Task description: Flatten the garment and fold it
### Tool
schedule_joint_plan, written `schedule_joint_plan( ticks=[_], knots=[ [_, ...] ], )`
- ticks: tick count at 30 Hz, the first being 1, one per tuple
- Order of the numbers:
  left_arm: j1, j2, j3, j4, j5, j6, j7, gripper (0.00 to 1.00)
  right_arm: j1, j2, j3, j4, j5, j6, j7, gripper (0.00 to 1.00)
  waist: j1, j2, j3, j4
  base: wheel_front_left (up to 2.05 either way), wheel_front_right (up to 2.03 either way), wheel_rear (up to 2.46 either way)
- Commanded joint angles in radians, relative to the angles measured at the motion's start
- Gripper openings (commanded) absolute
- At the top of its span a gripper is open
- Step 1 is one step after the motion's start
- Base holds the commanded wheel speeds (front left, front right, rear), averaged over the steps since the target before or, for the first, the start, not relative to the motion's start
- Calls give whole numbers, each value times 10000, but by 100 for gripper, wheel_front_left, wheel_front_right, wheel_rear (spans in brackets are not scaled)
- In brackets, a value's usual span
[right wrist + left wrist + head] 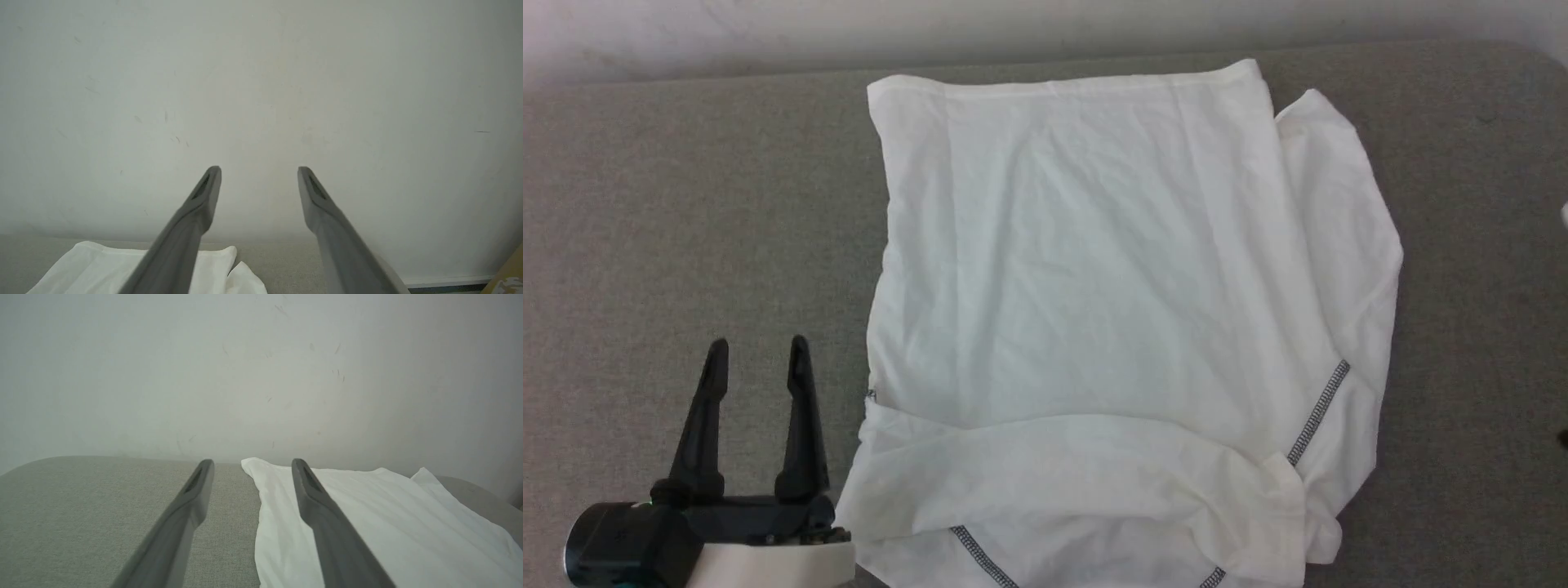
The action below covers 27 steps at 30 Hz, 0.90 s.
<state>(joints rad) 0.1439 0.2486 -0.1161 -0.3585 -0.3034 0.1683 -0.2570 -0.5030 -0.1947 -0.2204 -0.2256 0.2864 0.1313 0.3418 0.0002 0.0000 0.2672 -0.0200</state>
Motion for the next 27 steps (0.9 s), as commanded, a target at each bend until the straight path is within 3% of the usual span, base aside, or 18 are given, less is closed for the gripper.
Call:
schedule_joint_plan(
  ticks=[1, 8, 15, 22, 27],
  knots=[
    [-232, 39, 75, -55, 63, -93, -47, 100, -420, -150, -2, 236, 96, -6, 234, 100, -2, 0, 848, 209, 0, 0, 0],
    [-838, -63, 77, -100, 1, -351, -47, 100, -2918, -1062, 496, 2437, 665, -6, 2153, 100, -2, 0, 1891, 504, 0, 0, 0],
    [-1370, -238, -146, 116, 60, -613, -47, 100, -4080, -1332, 858, 4257, 906, -6, 3639, 100, -2, 0, 2606, 780, 0, 0, 0],
    [-1762, -331, -240, 286, 125, -808, -47, 100, -4474, -1796, 1323, 4901, 1040, -6, 5419, 100, -2, 0, 3143, 1036, 0, 0, 0],
    [-2004, -511, -307, 398, 138, -944, -47, 100, -4605, -2022, 1325, 4835, 886, -6, 5967, 100, -2, 0, 3452, 1208, 0, 0, 0]
  ],
)
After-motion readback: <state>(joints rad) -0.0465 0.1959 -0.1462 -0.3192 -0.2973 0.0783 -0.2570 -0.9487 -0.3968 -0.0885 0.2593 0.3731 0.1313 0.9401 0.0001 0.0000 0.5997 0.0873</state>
